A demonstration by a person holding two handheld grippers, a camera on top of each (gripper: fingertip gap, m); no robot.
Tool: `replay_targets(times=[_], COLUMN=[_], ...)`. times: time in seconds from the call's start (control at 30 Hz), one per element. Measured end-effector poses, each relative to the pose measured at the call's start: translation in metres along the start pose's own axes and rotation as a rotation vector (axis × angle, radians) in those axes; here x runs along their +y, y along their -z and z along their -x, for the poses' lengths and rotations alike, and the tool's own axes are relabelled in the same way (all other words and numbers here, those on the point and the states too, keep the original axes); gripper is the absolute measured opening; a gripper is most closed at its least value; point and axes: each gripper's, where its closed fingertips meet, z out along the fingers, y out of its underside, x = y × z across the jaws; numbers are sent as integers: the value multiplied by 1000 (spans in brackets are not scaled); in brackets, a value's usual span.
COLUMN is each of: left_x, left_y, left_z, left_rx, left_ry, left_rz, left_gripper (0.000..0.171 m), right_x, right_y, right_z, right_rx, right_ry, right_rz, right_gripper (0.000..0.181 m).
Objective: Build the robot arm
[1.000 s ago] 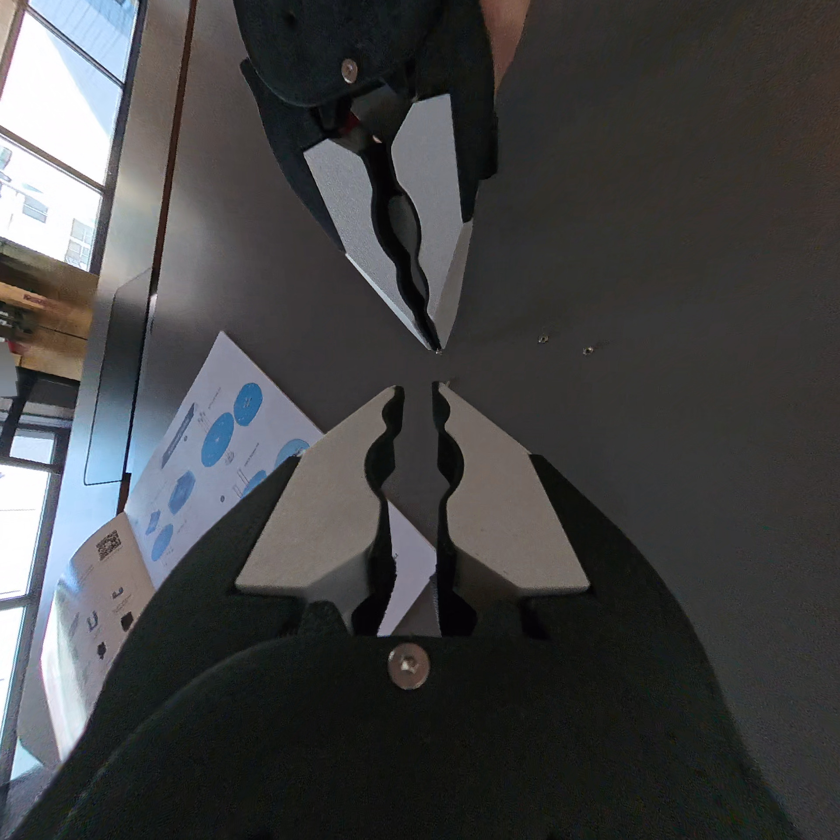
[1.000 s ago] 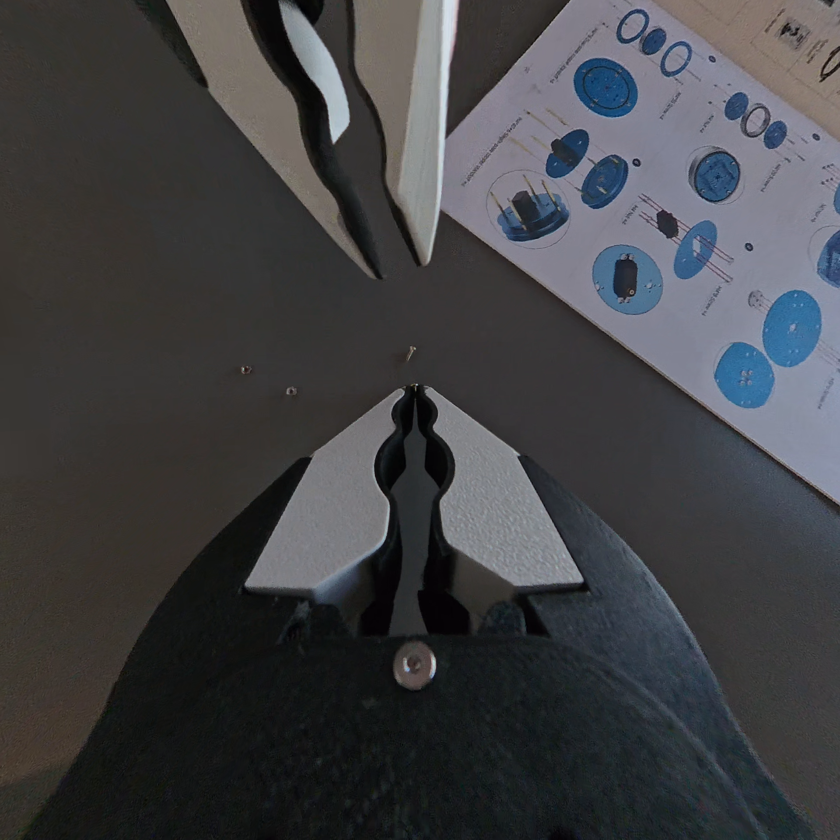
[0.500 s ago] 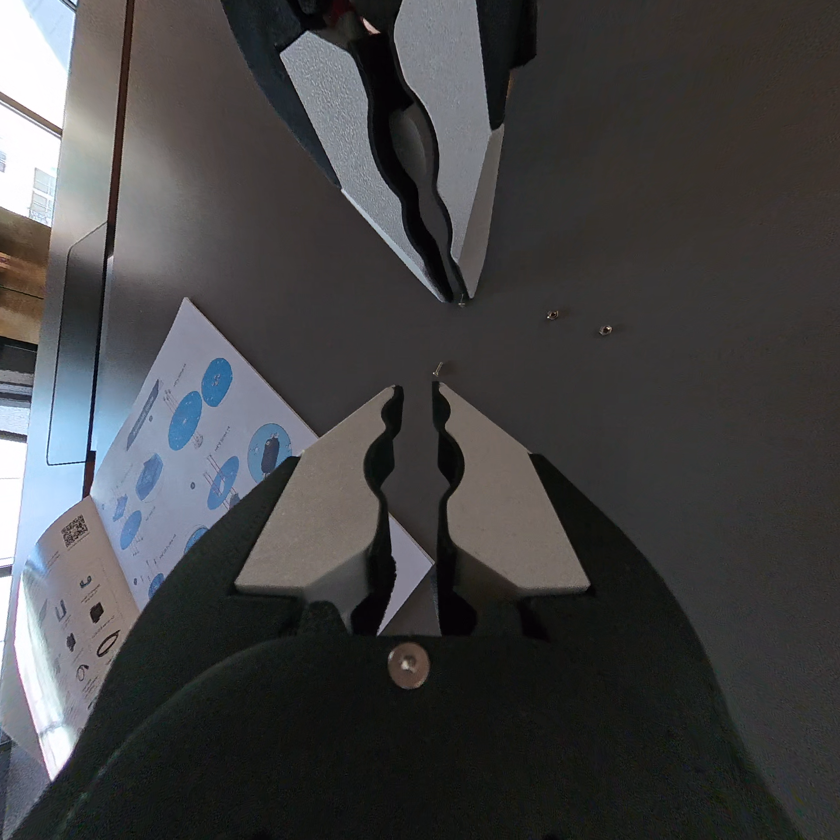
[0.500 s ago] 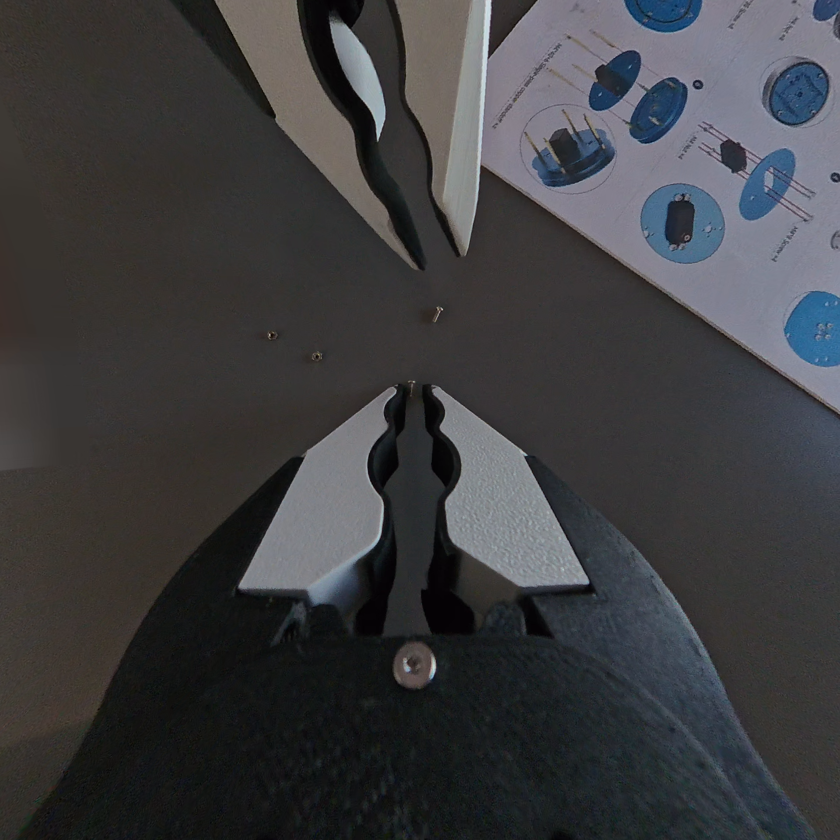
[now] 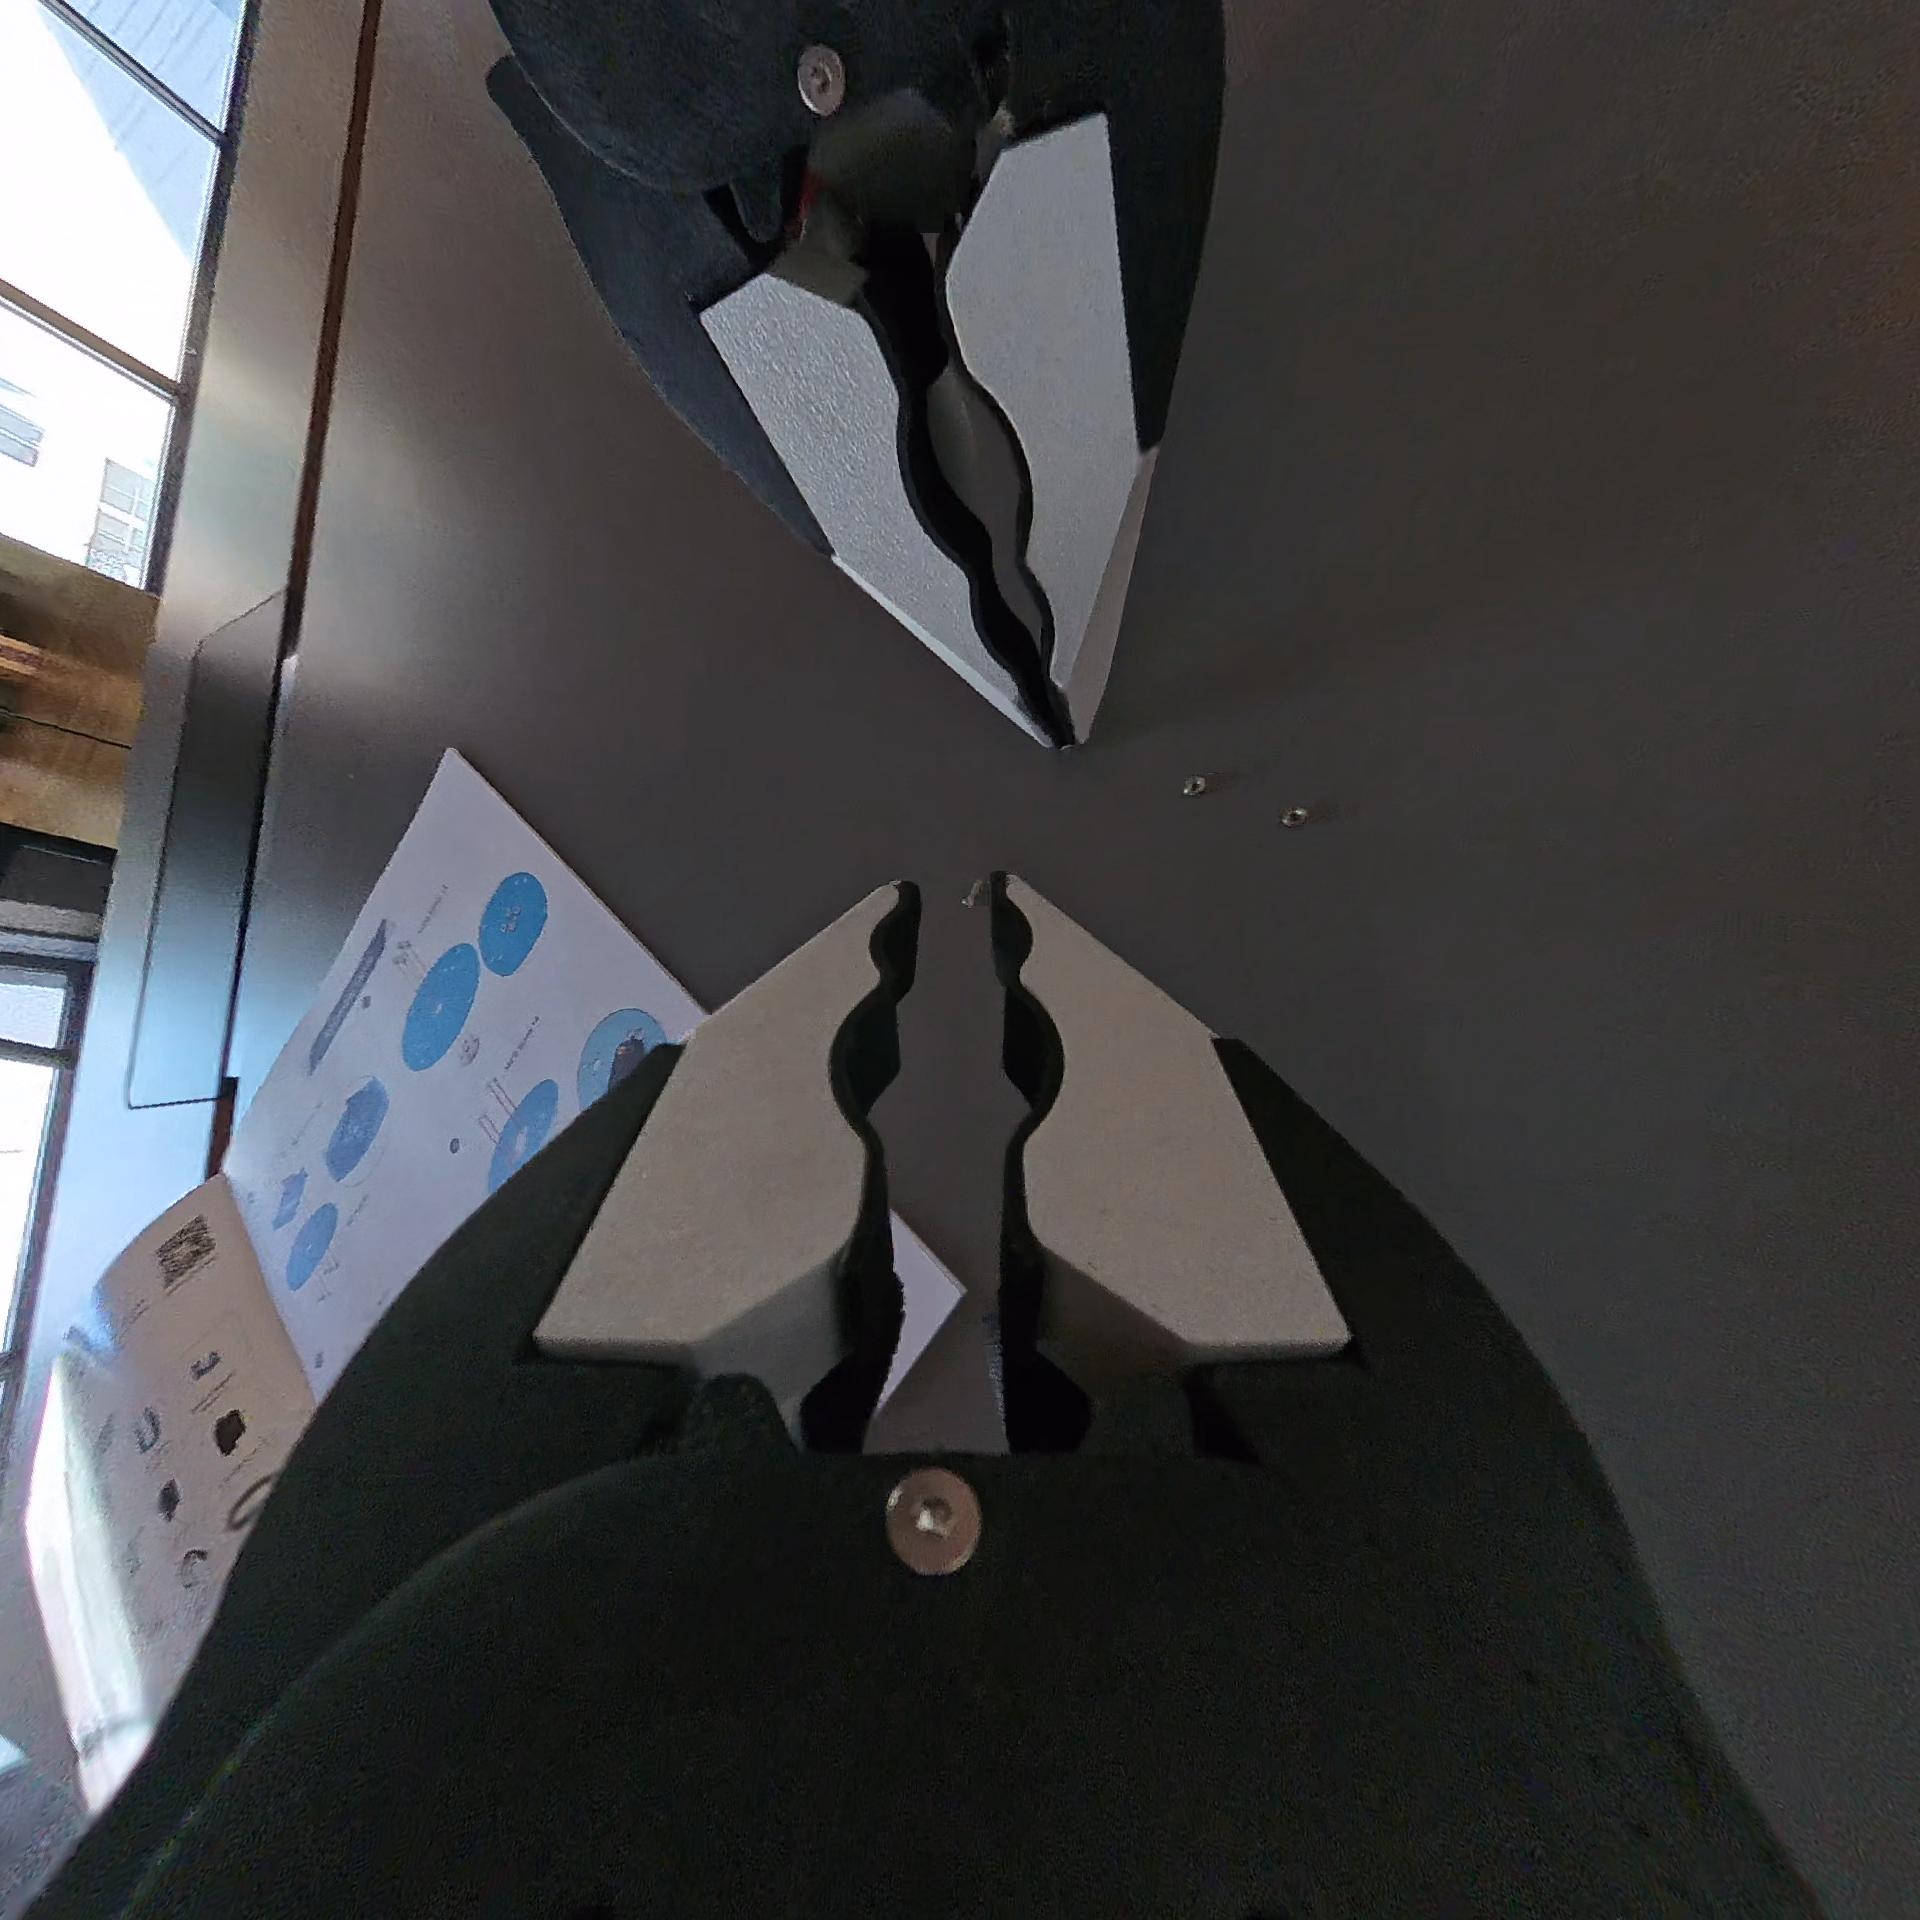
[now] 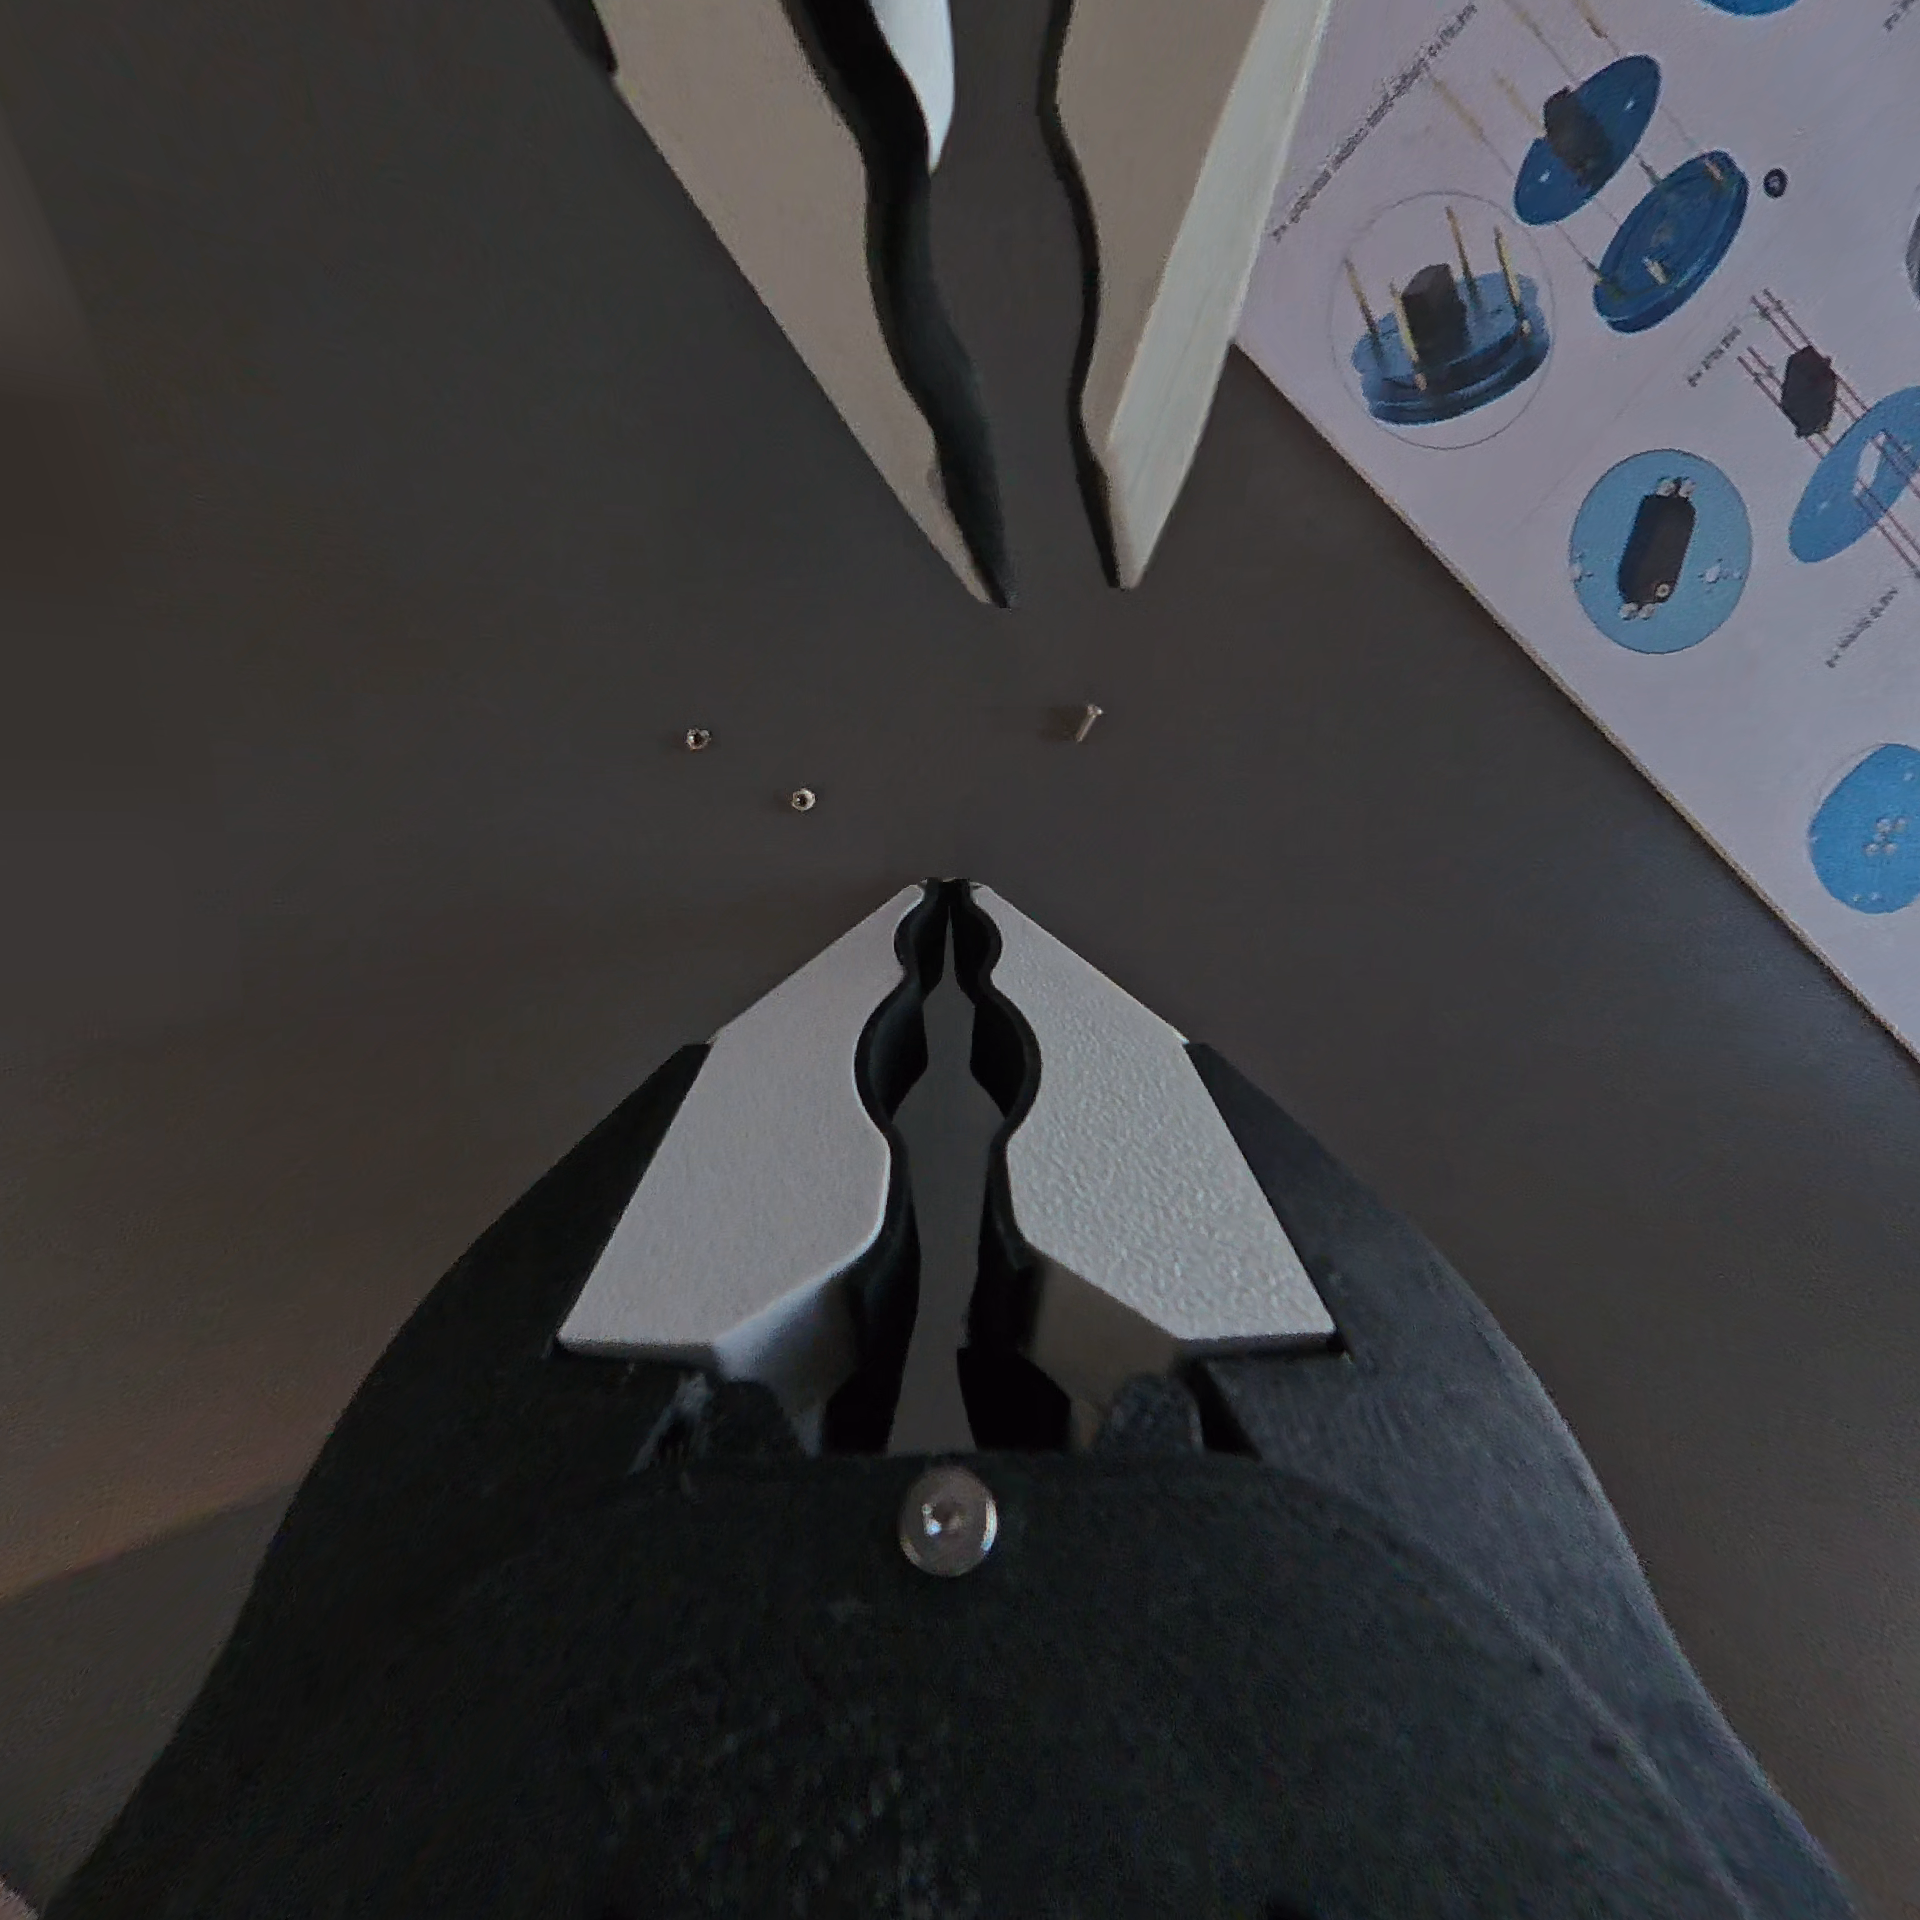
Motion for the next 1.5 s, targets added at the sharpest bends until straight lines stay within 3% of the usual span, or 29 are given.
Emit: replay_targets(times=[0.17,0.33,0.47,1.0,1.5], left_x=[-7,-15,-15,-6,-8], left_y=[-3,-5,-7,-19,-20], left_z=[-31,-59,-60,-65,-71], left_rx=[172,276,234,302,328], left_ry=[57,59,-17,35,-58], left_rz=[-15,22,60,146,311], left_gripper=[20,23,19,8,1], right_x=[-4,9,6,10,20], right_y=[36,52,51,55,54], right_z=[-8,-15,-12,-14,-17], right_rx=[68,125,122,151,151], right_ry=[-34,-60,-48,-47,-72], right_rz=[-179,-204,-199,-186,-160], right_gripper=[0,0,0,0,0])
